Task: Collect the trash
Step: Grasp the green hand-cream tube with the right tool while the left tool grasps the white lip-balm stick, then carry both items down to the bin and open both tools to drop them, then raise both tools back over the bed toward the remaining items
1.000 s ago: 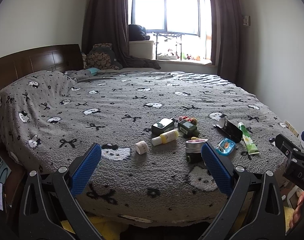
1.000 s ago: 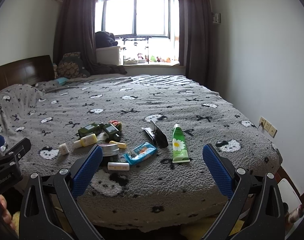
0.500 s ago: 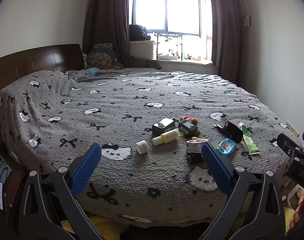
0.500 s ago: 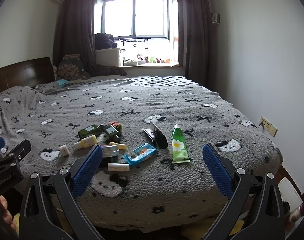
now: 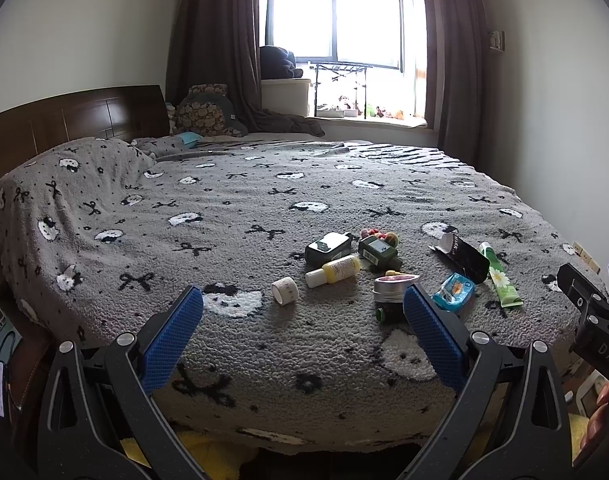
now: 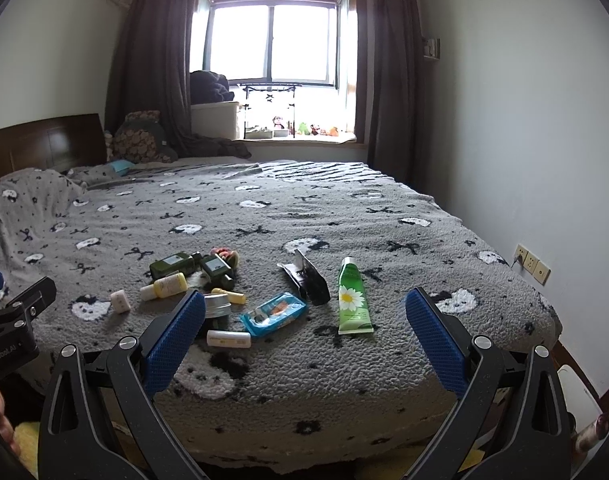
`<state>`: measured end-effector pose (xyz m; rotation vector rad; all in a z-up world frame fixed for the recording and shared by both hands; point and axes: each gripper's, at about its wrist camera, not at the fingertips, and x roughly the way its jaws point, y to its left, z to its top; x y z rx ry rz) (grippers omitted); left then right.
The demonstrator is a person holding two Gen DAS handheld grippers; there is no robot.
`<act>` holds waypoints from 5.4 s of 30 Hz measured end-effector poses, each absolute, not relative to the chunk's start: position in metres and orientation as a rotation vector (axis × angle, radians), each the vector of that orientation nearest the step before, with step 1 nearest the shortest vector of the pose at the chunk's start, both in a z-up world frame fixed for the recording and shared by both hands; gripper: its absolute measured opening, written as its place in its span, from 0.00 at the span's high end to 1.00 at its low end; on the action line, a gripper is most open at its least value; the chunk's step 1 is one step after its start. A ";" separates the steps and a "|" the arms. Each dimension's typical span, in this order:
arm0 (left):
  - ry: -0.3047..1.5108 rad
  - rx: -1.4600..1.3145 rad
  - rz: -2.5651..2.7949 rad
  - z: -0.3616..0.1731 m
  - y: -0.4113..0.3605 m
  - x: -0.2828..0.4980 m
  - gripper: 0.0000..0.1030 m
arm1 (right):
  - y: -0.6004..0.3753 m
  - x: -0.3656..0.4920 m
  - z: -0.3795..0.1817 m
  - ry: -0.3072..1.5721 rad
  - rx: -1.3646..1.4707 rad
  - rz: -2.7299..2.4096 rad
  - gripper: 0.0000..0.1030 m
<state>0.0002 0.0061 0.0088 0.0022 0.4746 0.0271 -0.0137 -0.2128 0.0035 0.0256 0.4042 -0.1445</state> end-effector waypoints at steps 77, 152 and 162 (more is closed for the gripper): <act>0.764 0.092 -0.347 -0.135 -0.118 0.119 0.50 | -0.327 0.194 -0.135 0.841 0.140 -0.147 0.59; 1.169 0.158 -0.340 -0.283 -0.058 -0.007 0.23 | -0.211 0.004 -0.265 1.153 0.084 0.132 0.35; 0.959 0.156 -0.321 -0.207 -0.038 -0.006 0.17 | -0.234 0.008 -0.176 0.873 0.068 0.081 0.16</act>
